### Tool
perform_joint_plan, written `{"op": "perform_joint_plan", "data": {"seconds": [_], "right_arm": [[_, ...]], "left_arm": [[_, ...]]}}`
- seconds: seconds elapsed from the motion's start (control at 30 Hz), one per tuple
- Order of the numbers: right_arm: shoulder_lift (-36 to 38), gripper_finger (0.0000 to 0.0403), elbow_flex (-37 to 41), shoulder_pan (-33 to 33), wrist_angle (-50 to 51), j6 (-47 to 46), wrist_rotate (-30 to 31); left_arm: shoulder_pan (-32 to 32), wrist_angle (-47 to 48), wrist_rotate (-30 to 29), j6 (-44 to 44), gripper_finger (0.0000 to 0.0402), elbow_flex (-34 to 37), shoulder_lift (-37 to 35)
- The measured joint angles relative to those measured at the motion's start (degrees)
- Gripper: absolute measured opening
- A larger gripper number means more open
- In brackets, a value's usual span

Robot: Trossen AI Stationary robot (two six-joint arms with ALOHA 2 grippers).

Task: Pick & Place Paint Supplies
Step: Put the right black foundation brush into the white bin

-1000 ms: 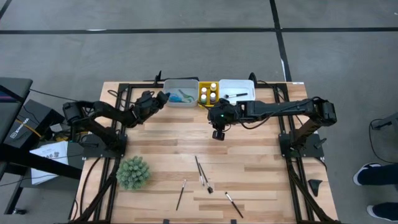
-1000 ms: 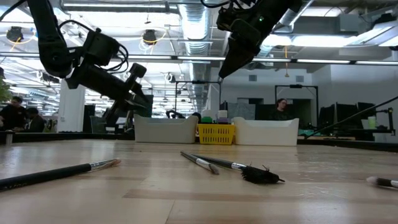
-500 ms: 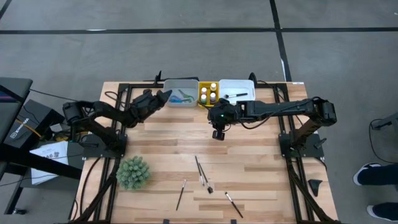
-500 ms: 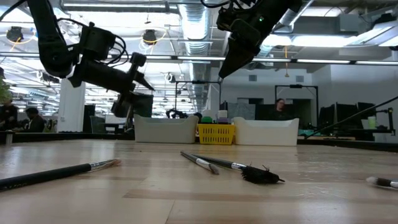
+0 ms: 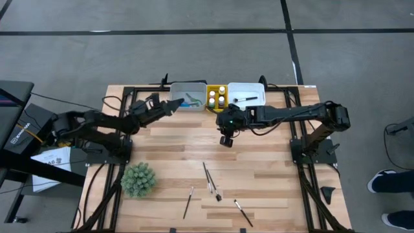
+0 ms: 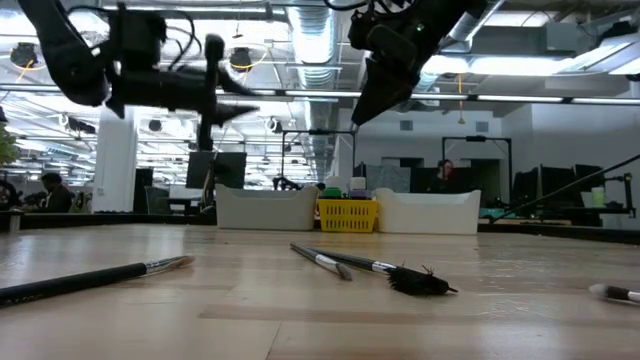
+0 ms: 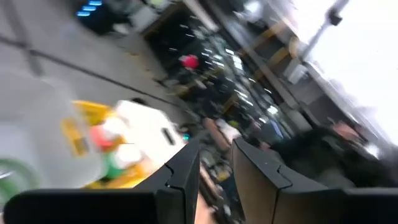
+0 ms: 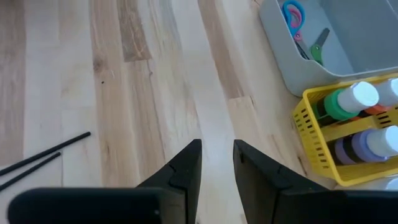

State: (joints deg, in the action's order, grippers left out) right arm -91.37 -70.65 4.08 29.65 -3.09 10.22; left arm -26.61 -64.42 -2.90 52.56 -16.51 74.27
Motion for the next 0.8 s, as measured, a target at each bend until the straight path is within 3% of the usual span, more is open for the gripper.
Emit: {"op": "perform_joint_plan", "data": {"seconds": [0.2,0.37,0.6,0.8], "right_arm": [[0.00,0.0087,0.00,-1.34,1.73,-3.55,0.06],[0.00,0.0087,0.00,-2.31,9.39,-13.18,0.00],[0.00,0.0087,0.02,-7.26,18.99,-30.76,-2.72],[0.00,0.0087,0.02,-15.35,23.31,-50.09,-4.74]], "left_arm": [[3.81,0.62,5.76,-5.63,0.0088,0.00,-6.10],[7.58,4.56,8.64,-5.86,0.0088,0.00,-9.35],[13.01,6.85,8.97,-5.86,0.0088,0.00,-9.71],[16.46,6.99,8.66,-5.78,0.0088,0.00,-9.71]]}}
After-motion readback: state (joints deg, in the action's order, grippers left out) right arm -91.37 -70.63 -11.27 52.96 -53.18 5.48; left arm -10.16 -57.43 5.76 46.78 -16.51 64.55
